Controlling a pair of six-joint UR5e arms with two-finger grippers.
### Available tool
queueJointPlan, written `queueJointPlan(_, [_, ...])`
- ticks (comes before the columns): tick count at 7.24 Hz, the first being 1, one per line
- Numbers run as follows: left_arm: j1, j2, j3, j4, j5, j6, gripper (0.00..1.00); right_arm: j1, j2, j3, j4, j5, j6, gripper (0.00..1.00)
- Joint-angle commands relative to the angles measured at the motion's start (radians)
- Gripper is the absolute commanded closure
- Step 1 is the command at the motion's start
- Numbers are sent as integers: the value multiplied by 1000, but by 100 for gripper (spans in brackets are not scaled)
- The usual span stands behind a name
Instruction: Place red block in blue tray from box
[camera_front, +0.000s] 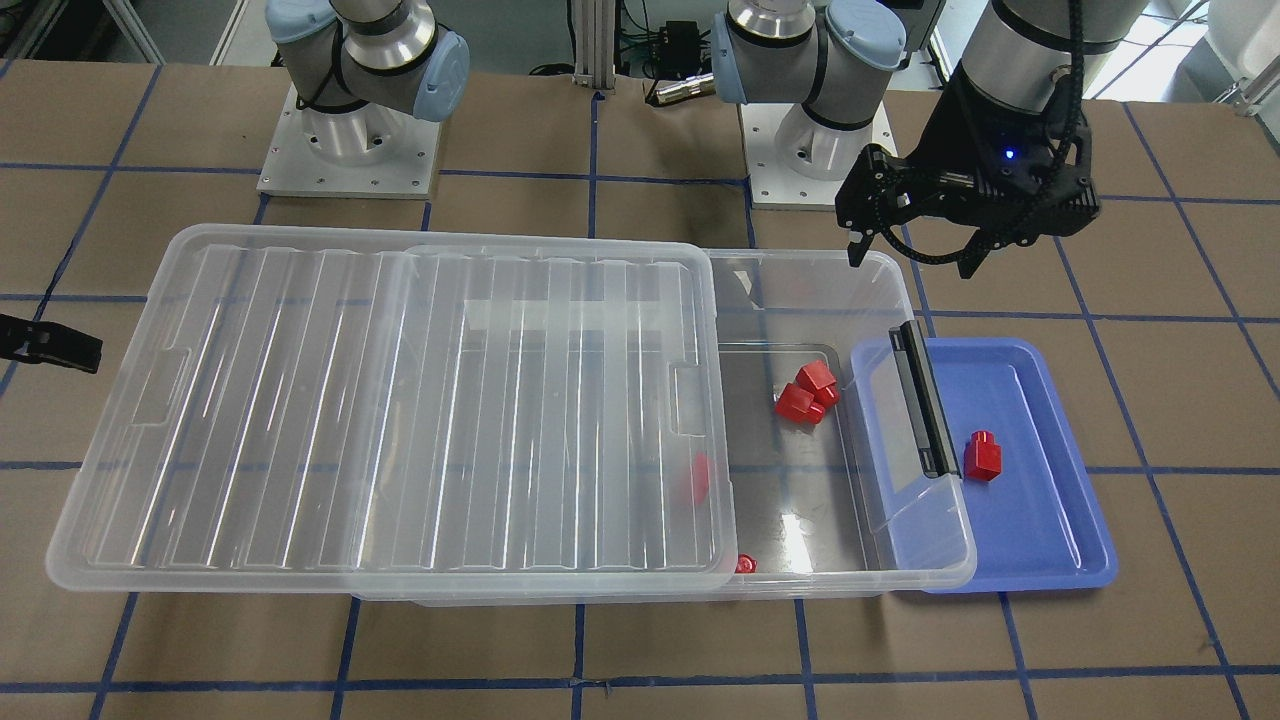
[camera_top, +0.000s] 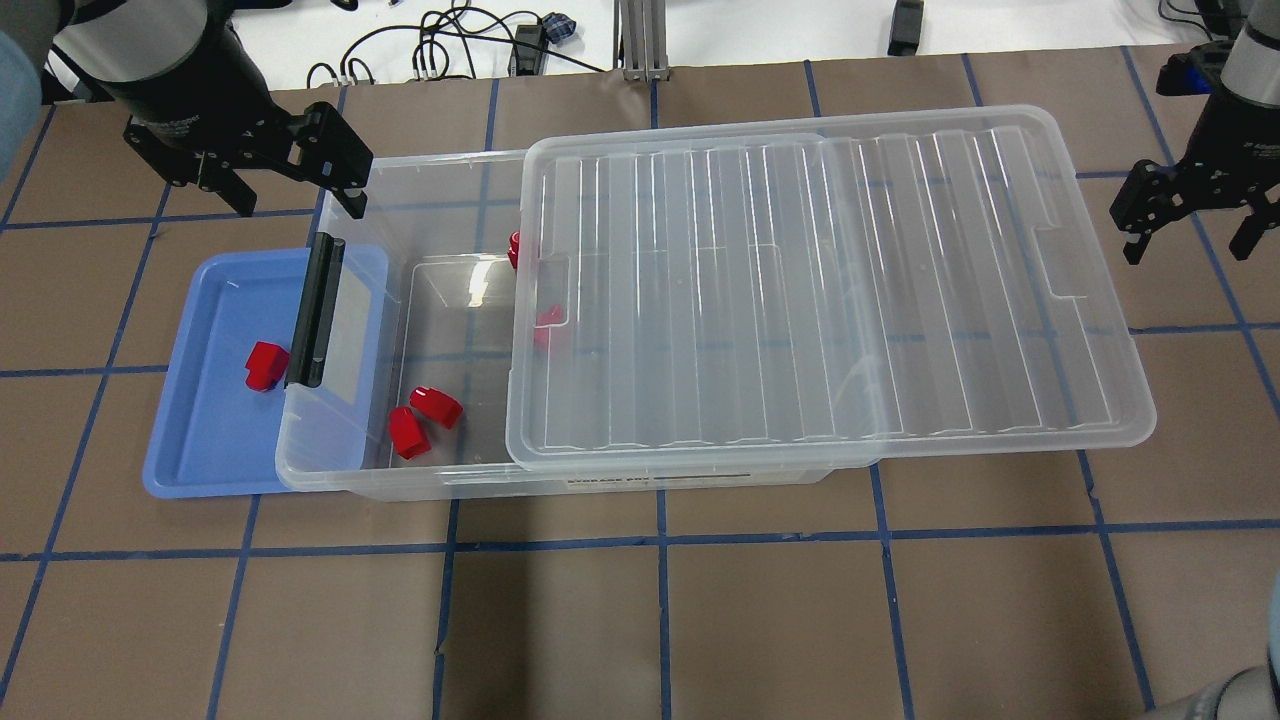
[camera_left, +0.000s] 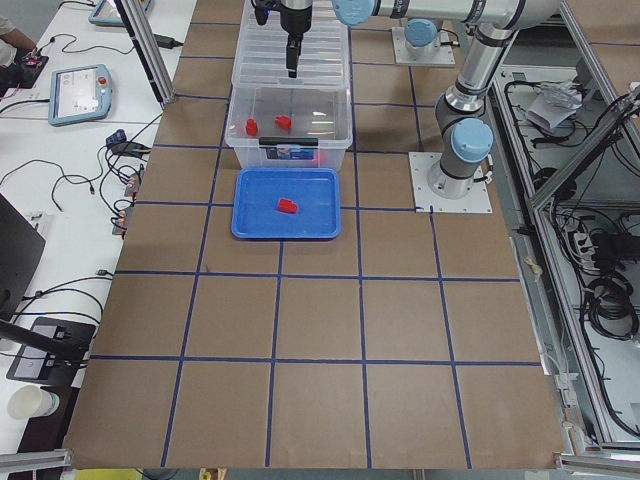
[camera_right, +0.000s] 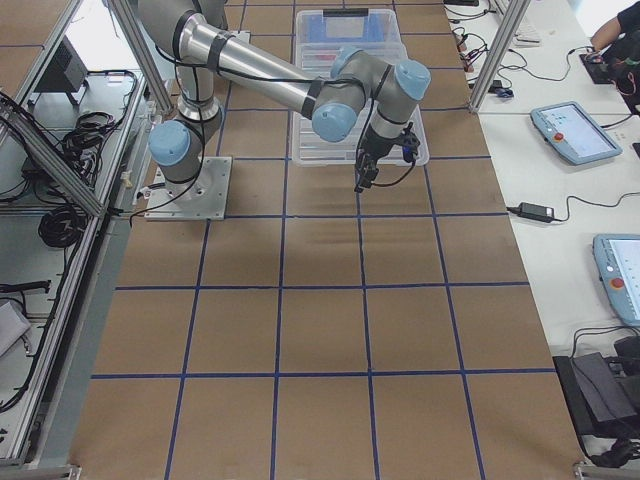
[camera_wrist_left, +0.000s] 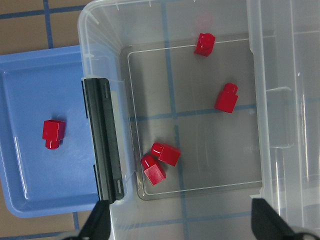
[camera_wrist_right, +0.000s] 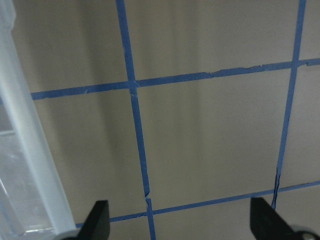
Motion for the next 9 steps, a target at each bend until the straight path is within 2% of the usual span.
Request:
queueJointPlan(1, [1, 0, 0, 4, 2, -2, 0, 1, 0, 34, -44, 0, 3, 0])
queueJointPlan(5, [1, 1, 0, 4, 2, -2, 0, 13, -10, 34, -29, 46, 9, 0])
queueJointPlan(7, [-1, 1, -2, 5, 2, -2, 0, 30, -13, 36, -26, 105, 77, 0])
queueJointPlan(9, [1, 0, -2, 5, 2, -2, 0, 71, -13, 36, -27, 109, 125, 0])
